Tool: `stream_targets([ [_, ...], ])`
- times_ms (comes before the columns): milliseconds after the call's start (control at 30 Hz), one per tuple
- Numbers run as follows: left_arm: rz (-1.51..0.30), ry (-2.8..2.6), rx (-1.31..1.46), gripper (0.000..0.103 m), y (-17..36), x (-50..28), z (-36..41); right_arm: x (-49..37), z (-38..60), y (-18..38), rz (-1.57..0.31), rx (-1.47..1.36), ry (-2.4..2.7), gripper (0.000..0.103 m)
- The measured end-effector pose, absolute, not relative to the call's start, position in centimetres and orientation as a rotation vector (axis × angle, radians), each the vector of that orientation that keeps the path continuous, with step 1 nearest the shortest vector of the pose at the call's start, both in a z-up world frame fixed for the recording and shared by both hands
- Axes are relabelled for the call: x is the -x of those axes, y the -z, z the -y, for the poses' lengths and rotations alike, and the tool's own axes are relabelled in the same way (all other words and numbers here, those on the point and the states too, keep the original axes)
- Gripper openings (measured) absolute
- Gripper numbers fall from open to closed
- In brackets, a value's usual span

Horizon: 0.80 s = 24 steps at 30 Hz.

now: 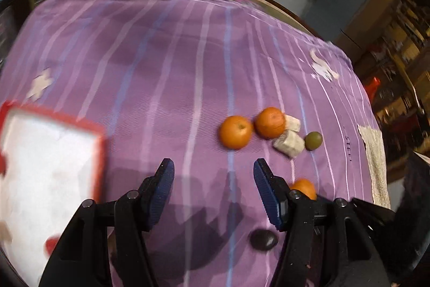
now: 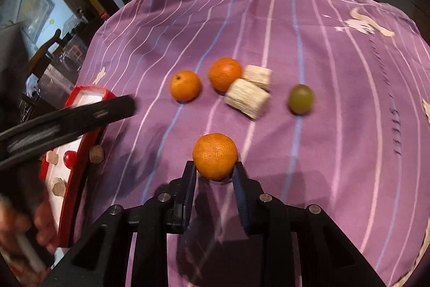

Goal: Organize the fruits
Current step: 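Close right tool on its orange while left tool grasps the other orange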

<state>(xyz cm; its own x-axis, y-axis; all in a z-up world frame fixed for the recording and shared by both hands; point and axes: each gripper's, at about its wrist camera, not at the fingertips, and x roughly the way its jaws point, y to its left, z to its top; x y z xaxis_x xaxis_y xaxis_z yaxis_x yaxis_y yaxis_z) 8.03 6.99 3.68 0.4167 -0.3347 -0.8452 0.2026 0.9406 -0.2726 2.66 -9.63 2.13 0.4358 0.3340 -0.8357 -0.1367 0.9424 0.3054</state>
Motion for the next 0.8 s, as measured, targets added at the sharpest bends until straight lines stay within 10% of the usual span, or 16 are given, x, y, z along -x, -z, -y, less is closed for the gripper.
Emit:
stream_targets([
  [267, -1.112, 0.401, 0.006, 0.055, -1.3, -11.0, -2.7, -0.5, 12.2, -2.5, -1.081, -0.231, -0.253, 0.03],
  [333, -1.113, 0.399, -0.004, 0.031, -1.4, -11.1, -2.5, -0.3, 12.4, -2.3, -1.084, -0.237, -0.246, 0.03],
  [800, -1.081, 0.337, 0.208, 0.03, -4.4, -6.3, -10.5, -0.2, 8.6, -3.5, -1.068, -0.197, -0.287, 0.03],
])
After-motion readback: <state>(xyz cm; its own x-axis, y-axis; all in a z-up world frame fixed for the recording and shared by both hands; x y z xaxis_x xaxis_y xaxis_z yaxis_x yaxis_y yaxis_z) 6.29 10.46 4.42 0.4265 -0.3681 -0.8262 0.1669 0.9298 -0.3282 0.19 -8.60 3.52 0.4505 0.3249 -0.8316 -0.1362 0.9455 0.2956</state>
